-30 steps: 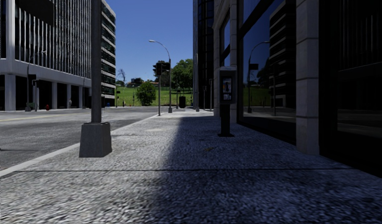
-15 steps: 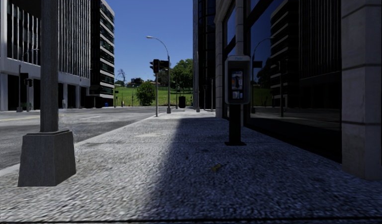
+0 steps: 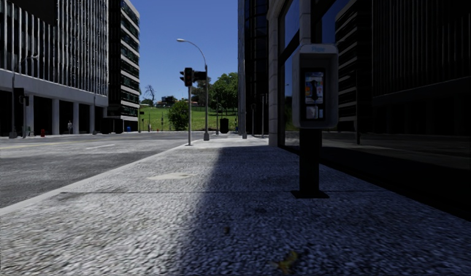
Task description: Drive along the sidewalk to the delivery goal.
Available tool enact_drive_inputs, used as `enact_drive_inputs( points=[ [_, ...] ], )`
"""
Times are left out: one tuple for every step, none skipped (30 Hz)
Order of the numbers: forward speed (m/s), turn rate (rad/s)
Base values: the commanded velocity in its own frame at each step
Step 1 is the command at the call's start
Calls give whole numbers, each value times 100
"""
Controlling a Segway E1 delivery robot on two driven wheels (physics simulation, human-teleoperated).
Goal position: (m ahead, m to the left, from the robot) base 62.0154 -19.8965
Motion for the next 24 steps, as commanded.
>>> enact_drive_inputs(
  points=[
    [200, 0],
    [200, 0],
    [200, 0],
    [200, 0],
    [200, 0],
    [200, 0],
    [200, 0],
    [200, 0],
    [200, 0],
    [200, 0],
    [200, 0],
    [200, 0],
    [200, 0],
    [200, 0],
    [200, 0],
    [200, 0],
    [200, 0],
    [200, 0],
    [200, 0],
    [200, 0],
    [200, 0],
    [200, 0],
    [200, 0],
    [200, 0]
  ],
)
